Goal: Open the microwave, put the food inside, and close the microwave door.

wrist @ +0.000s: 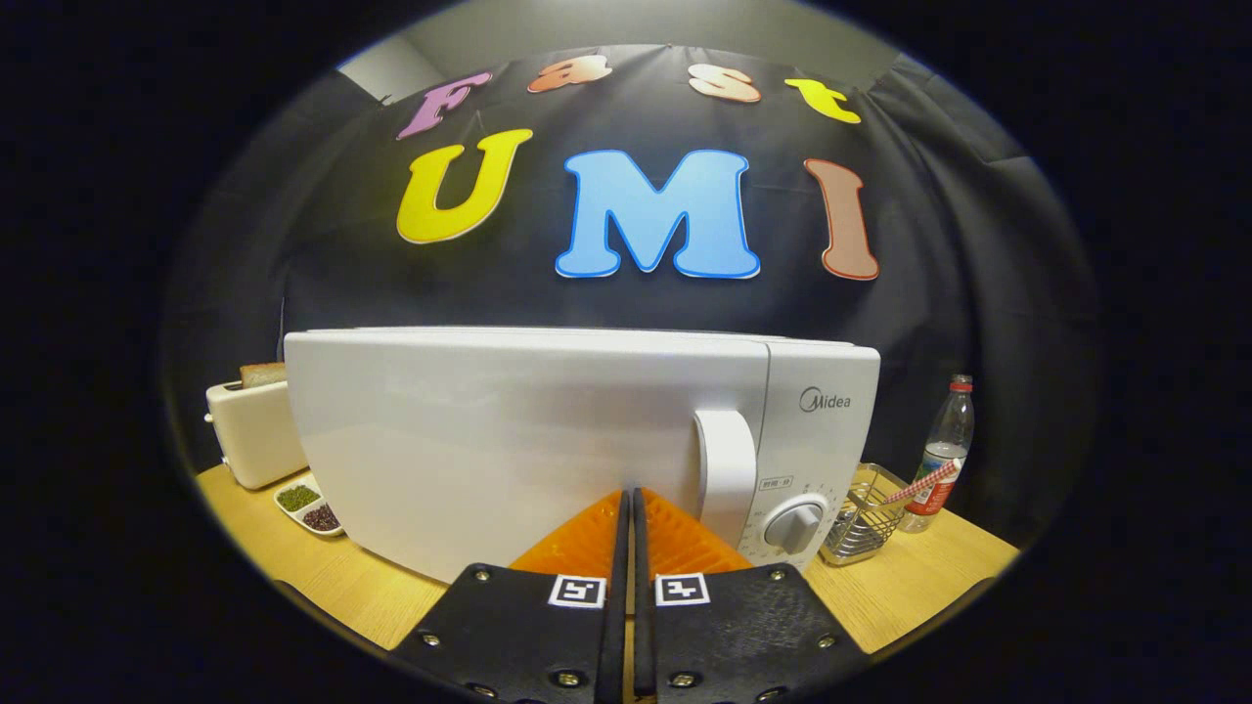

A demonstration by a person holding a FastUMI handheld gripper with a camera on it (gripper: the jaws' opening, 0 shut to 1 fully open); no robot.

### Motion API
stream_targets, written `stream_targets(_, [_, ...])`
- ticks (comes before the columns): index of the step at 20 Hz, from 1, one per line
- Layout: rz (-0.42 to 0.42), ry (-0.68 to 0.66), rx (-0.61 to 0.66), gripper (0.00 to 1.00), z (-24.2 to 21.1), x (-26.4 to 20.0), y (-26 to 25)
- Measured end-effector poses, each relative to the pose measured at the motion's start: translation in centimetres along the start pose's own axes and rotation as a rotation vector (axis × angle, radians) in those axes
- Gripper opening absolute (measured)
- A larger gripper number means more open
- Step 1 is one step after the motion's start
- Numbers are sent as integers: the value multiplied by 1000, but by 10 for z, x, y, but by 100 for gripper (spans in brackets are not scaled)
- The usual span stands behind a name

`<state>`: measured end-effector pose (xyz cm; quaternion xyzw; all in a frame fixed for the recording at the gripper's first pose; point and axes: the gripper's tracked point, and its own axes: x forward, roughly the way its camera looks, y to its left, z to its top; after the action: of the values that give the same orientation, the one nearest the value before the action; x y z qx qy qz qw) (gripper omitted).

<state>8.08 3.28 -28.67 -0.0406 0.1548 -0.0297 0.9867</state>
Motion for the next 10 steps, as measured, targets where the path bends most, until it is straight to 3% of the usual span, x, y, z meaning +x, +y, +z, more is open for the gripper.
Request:
stream_targets(4, [13,8,56,4,21,-23,-3])
stream_targets(10, [41,-42,65,4,91,-83,-6])
